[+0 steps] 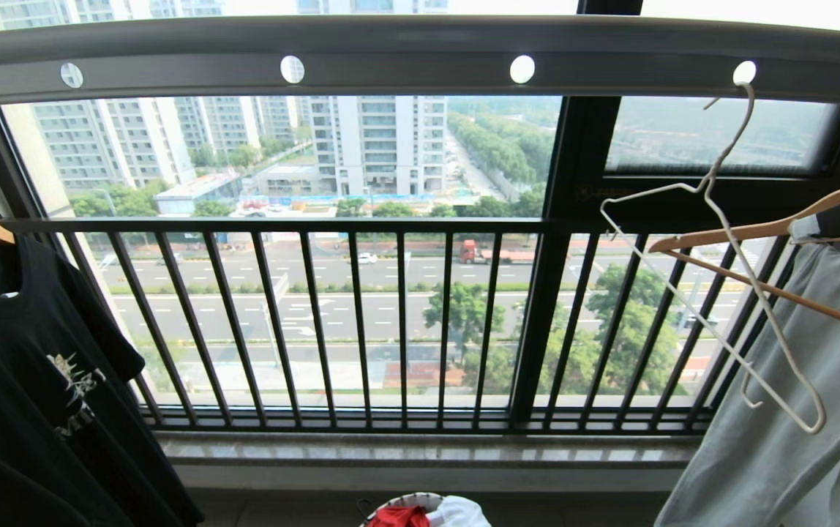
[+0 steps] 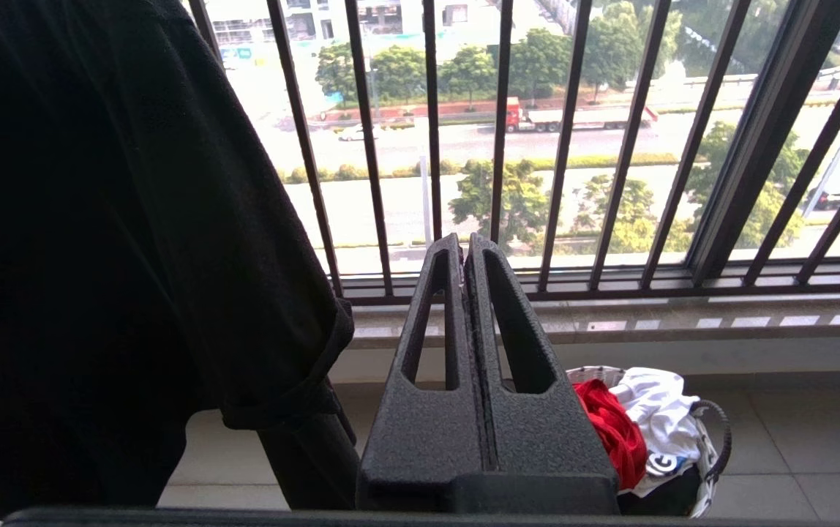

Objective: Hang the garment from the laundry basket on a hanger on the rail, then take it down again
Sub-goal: Pick up the clothes rack on the clothesline

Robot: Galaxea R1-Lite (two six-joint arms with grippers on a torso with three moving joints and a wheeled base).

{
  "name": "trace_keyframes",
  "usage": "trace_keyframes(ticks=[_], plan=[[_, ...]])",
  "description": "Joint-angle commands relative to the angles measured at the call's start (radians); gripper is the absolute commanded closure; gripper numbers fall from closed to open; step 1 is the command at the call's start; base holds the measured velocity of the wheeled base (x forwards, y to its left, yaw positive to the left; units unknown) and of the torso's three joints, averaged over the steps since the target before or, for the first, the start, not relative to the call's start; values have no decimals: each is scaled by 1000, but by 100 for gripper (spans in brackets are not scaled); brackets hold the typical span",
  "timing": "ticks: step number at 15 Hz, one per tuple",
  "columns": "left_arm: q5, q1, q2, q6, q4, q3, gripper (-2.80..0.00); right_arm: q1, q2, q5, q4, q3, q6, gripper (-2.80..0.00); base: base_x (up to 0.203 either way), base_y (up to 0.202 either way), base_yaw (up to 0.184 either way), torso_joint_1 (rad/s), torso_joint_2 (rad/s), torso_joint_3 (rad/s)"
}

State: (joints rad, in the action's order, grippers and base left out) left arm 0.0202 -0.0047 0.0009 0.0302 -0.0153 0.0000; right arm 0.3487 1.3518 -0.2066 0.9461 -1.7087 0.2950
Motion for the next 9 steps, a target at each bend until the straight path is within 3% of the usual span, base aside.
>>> trace_keyframes(ticks=[1, 9], plan=[[1, 0, 1, 0, 0, 0, 0, 3, 44, -21, -3, 5, 1, -280, 0, 0, 0, 0, 0, 0], [1, 0, 1, 0, 0, 0, 0, 16, 150, -90, -43, 13, 2, -280, 0, 0, 0, 0, 0, 0]])
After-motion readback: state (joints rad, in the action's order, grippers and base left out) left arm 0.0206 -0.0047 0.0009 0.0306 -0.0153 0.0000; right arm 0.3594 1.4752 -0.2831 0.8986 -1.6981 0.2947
